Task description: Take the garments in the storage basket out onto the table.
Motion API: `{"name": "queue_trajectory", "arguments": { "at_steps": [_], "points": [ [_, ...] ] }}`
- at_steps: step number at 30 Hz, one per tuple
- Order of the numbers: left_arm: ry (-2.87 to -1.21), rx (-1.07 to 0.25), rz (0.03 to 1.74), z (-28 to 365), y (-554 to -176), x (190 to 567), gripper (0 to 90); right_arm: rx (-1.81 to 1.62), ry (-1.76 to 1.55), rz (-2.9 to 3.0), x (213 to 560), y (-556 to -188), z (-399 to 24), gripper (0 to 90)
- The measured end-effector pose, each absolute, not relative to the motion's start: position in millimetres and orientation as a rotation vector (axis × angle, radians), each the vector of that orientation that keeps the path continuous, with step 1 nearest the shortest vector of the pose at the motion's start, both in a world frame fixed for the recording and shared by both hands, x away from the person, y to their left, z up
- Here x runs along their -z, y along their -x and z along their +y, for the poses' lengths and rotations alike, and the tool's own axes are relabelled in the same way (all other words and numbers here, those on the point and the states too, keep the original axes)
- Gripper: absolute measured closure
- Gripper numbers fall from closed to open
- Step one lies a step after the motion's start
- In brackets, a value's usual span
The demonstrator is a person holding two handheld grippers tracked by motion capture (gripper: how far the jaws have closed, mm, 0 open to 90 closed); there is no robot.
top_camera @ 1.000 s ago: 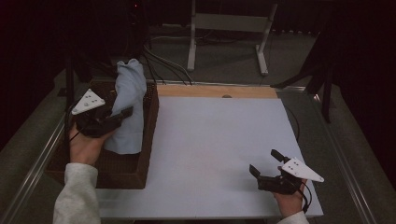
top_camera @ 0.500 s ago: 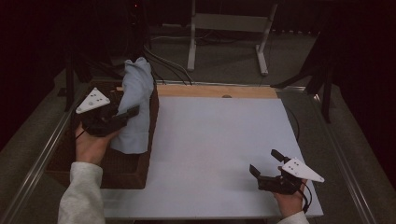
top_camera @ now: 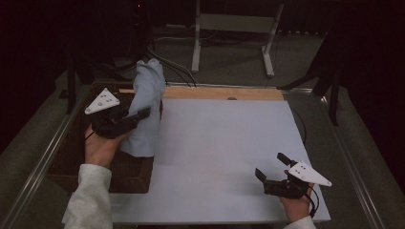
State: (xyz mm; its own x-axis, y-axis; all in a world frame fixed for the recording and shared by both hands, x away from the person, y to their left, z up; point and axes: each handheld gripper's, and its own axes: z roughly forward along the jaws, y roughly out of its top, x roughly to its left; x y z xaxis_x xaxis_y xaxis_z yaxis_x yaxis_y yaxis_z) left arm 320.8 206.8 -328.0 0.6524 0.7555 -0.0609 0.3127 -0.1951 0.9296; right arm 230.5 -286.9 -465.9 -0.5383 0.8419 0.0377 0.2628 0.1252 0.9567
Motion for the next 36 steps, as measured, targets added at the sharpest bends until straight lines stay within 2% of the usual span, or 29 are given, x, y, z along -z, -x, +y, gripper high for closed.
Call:
{"name": "queue_trajectory", "arguments": {
  "at_steps": [36],
  "points": [
    [-1.803,-0.439,0.799,171,-331,331,70.7,-1.431,-1.062,1.880,466,-231,-288,1.2]
  ]
}}
